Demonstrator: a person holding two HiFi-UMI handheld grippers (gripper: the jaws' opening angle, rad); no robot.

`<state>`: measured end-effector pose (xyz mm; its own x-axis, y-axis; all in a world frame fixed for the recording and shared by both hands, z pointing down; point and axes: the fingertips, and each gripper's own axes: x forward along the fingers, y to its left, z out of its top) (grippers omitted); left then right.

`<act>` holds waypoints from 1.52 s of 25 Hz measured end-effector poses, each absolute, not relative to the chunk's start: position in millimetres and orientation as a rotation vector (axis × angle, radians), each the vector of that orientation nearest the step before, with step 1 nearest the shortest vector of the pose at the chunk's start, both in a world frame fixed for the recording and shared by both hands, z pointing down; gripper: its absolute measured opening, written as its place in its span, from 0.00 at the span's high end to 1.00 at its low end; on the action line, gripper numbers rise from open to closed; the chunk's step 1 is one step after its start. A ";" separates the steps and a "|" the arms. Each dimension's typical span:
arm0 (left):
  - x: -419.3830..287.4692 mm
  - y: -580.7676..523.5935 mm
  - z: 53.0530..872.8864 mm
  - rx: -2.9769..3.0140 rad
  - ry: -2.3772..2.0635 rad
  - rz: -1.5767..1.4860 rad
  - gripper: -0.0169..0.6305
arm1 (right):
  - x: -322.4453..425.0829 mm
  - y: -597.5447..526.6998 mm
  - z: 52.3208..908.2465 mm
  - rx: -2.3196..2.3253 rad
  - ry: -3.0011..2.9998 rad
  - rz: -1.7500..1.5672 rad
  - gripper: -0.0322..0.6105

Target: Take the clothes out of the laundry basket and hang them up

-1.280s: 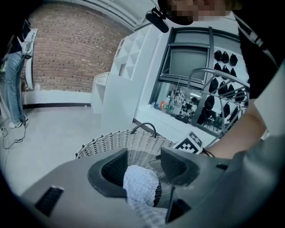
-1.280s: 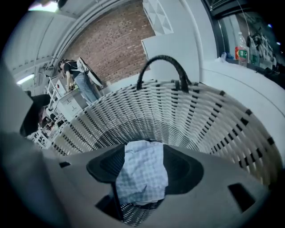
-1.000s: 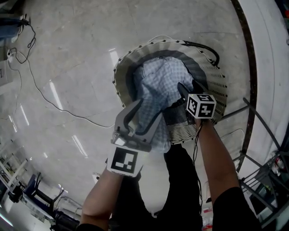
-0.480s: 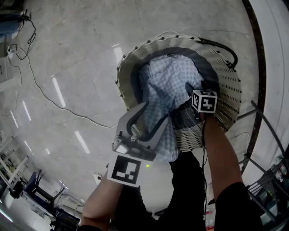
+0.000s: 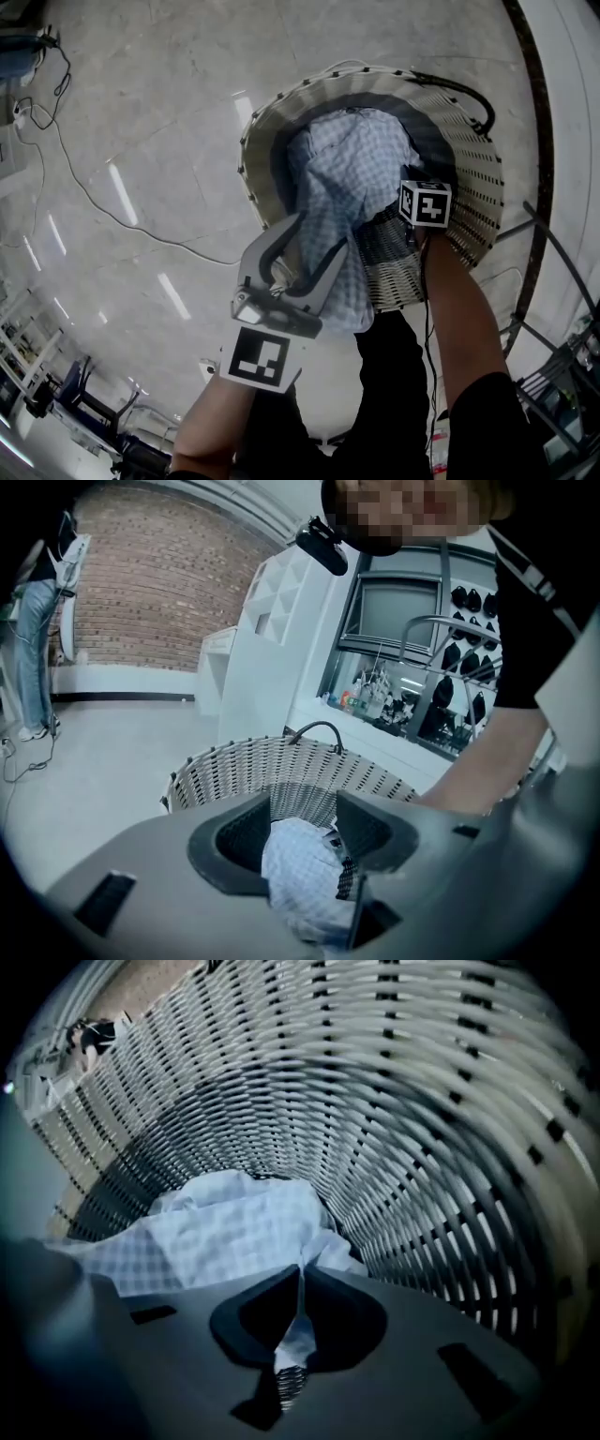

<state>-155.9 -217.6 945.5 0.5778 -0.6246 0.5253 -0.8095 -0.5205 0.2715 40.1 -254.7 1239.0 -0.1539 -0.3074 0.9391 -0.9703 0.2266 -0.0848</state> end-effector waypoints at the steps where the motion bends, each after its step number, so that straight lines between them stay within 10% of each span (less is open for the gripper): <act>1: -156.8 -216.9 942.4 2.318 -1.146 0.497 0.64 | 38.4 -256.3 1230.8 1.235 -1.646 0.975 0.92; 38: -164.6 -199.6 640.5 2.464 -1.141 0.438 0.65 | -57.5 -236.0 670.5 1.189 -2.421 0.778 0.92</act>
<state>-164.6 -199.6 640.5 0.6201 -0.6545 0.4325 -0.7758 -0.5934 0.2144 -57.5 -236.0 670.5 -0.5957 -0.6194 0.5113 -0.8013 0.5018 -0.3257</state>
